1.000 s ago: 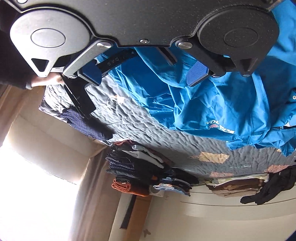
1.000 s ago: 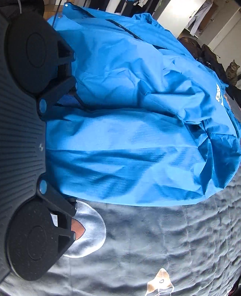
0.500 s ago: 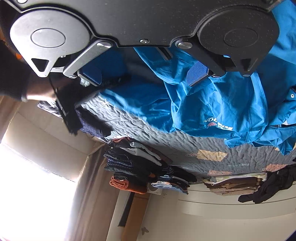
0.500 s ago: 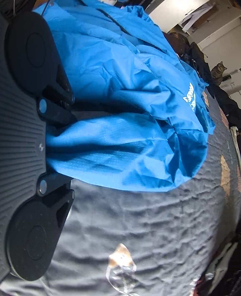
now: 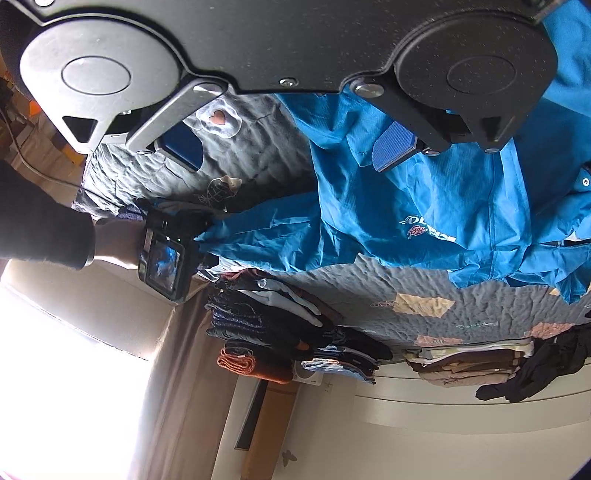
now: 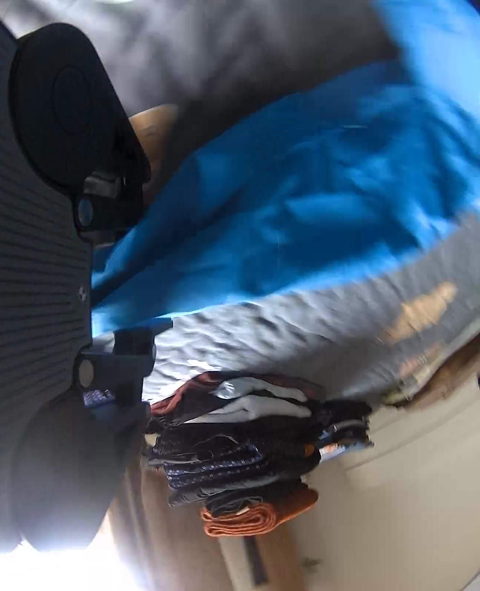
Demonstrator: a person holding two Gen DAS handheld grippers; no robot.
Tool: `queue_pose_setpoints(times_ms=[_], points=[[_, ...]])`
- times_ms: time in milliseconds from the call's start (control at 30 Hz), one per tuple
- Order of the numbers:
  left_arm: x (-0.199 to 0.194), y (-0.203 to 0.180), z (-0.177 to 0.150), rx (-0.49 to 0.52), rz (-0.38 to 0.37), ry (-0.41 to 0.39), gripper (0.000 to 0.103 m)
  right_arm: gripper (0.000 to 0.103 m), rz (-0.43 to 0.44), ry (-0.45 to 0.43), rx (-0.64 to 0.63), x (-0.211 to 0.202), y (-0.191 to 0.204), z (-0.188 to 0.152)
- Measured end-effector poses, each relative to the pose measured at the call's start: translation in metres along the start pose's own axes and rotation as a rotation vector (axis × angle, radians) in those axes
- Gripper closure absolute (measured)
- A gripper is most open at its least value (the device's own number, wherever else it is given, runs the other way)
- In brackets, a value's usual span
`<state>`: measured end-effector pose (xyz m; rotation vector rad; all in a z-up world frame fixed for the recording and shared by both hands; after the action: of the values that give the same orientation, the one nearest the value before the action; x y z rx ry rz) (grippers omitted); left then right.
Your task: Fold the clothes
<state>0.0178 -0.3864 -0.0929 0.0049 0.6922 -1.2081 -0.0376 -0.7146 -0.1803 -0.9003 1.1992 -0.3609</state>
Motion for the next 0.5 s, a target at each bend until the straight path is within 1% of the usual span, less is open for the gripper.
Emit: queue_pose_setpoints(times_ms=[33, 67, 100, 133, 167, 233, 267, 333, 367, 433, 500], points=[[0.000, 0.000, 0.000, 0.000, -0.002, 0.001, 0.004, 0.066, -0.004, -0.013, 0.042, 0.002, 0.001, -0.006], [0.001, 0.001, -0.001, -0.003, -0.003, 0.003, 0.004, 0.062, -0.005, -0.029, 0.118, 0.000, -0.003, -0.013], [0.002, 0.002, -0.001, -0.008, -0.004, 0.006, 0.004, 0.055, -0.003, -0.043, 0.181, -0.002, -0.006, -0.020], [0.002, 0.002, -0.001, -0.010, -0.004, 0.007, 0.004, 0.051, 0.000, -0.048, 0.198, -0.002, -0.005, -0.028], [0.003, 0.002, -0.002, -0.010, -0.003, 0.008, 0.004, 0.049, -0.003, -0.044, 0.166, -0.001, 0.000, -0.034], [0.002, 0.001, -0.002, -0.006, -0.004, 0.008, 0.004, 0.045, -0.023, -0.026, 0.059, 0.004, 0.016, -0.042], [0.002, 0.000, -0.002, -0.002, -0.004, 0.007, 0.004, 0.045, -0.030, -0.026, 0.035, 0.007, 0.022, -0.046], [0.002, -0.002, -0.002, 0.006, -0.002, 0.005, 0.004, 0.046, -0.027, -0.044, 0.042, 0.011, 0.029, -0.051], [0.003, -0.001, -0.002, 0.008, 0.004, 0.006, 0.004, 0.049, -0.037, -0.056, 0.049, 0.013, 0.030, -0.052], [0.005, 0.001, -0.002, 0.002, 0.015, 0.008, 0.004, 0.087, -0.089, -0.090, 0.074, 0.012, 0.025, -0.053], [0.007, 0.003, 0.000, -0.005, 0.020, 0.006, 0.004, 0.092, -0.155, -0.123, 0.100, 0.011, 0.016, -0.054]])
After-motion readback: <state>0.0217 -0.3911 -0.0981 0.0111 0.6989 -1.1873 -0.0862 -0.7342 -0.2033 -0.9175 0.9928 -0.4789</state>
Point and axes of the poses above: each gripper's, at about its wrist camera, not at the fingertips, and x roughly the way its jaws point, y to its left, z to its top, the point moved 3 cm from there along x, roughly the way its jaws point, and after that the axes turned 9 degrees about -x, right-handed, at the moved point
